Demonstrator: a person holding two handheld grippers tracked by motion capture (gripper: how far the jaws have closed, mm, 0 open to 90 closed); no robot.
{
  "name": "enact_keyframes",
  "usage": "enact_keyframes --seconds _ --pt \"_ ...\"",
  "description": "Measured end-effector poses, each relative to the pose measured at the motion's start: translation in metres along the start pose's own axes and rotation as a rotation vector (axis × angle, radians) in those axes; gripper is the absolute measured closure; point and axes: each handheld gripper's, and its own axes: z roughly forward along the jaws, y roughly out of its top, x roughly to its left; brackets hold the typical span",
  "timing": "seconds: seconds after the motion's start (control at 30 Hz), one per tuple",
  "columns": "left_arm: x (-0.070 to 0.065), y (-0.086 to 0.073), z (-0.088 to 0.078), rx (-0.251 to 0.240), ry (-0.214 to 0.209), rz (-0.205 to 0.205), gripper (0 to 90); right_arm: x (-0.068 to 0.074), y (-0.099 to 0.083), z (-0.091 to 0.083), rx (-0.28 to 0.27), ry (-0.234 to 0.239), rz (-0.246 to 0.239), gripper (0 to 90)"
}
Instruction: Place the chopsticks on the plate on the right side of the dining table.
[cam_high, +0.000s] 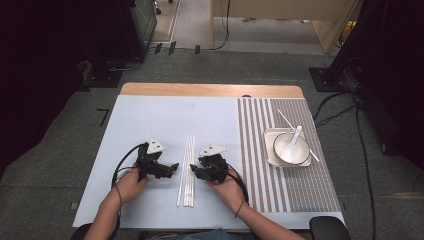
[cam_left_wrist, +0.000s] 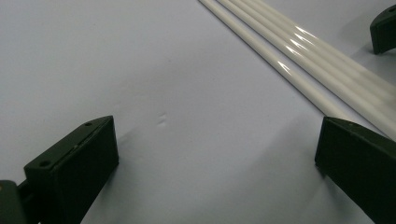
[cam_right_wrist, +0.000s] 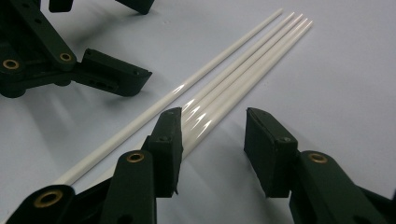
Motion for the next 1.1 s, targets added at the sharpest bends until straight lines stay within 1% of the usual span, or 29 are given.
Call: enact_keyframes --seconds 0.4,0.63,0.8,1.03,1.1 --pt "0.0 0.0 0.0 0.0 0.0 0.0 0.0 0.0021 0.0001 0.0012 0.006 0.004 -0.007 60.3" --pt "0.0 0.0 0.0 0.0 0.0 0.001 0.0 0.0027 0.0002 0.0009 0.012 -0.005 -0.021 62.9" --pt "0.0 0.0 0.0 0.0 0.0 0.0 0.0 0.0036 0.0001 0.0008 0.016 -0.017 -0.041 64.9" --pt "0.0 0.0 0.0 0.0 0.0 0.001 0.0 0.0047 0.0 0.0 0.025 -0.044 -0.069 70.6" --pt "0.0 0.0 -0.0001 0.001 0.0 0.001 0.0 0.0053 -0.0003 -0.0001 0.026 -0.057 -0.084 73.9"
